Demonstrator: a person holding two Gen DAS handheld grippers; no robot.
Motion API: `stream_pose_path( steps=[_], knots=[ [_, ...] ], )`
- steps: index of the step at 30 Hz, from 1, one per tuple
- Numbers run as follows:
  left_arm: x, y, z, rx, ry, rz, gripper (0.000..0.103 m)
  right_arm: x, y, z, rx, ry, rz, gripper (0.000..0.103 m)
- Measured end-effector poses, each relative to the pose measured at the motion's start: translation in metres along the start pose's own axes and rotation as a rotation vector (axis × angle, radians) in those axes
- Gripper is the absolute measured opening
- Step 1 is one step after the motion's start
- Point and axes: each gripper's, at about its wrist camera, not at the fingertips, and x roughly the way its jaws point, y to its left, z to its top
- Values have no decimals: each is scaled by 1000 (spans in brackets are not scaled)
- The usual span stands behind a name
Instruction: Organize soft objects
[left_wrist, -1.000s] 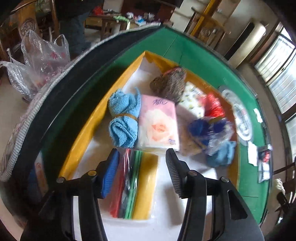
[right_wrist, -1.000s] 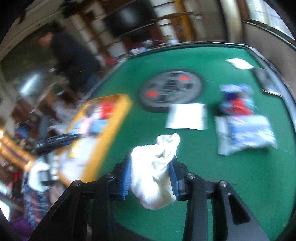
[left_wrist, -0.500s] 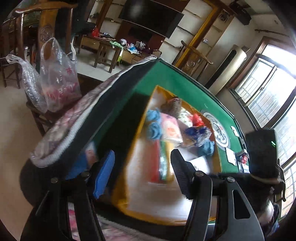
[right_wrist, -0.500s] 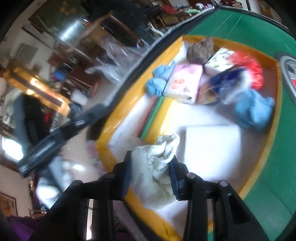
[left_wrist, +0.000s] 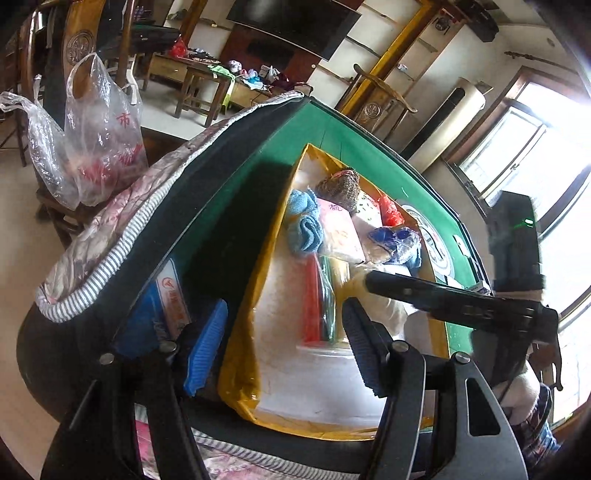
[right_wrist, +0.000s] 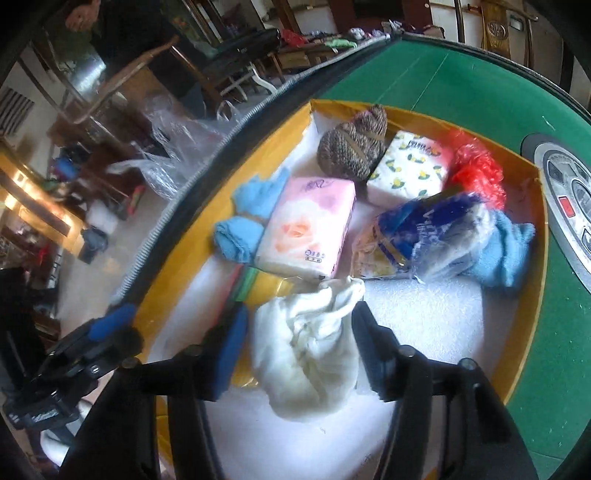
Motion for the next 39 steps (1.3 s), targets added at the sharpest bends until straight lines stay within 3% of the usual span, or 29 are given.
stream_pose_path(
  steps=[9, 16, 20, 27, 32, 34, 36, 37, 39],
  knots=[
    [8, -33, -11, -38, 13, 123, 70, -82, -51, -25, 16, -229, 35, 62],
    [-3, -44, -29, -123, -54, 231, 70, -137, -101, -56, 82, -368, 6, 65],
    [-23, -69, -33, -124, -116, 195, 69, -167, -136, -75, 128, -418, -14, 65],
    [-66, -183, -19, 152, -265, 100, 69, -245, -185, -108, 138, -543, -160, 65],
    [-97, -261, -3, 315, -370, -8, 73, -341, -211, -123, 163, -690, -211, 65],
    [-77, -297, -10, 441, -295, -36, 73, -387, -216, -132, 171, -779, -252, 65],
    [-57, -328, -23, 569, -237, -70, 73, -436, -215, -141, 172, -864, -309, 75],
    [-52, -338, -30, 600, -241, -77, 73, -462, -212, -148, 167, -907, -348, 87],
    [-45, -351, -38, 625, -232, -116, 73, -491, -210, -160, 181, -953, -414, 90]
  ],
)
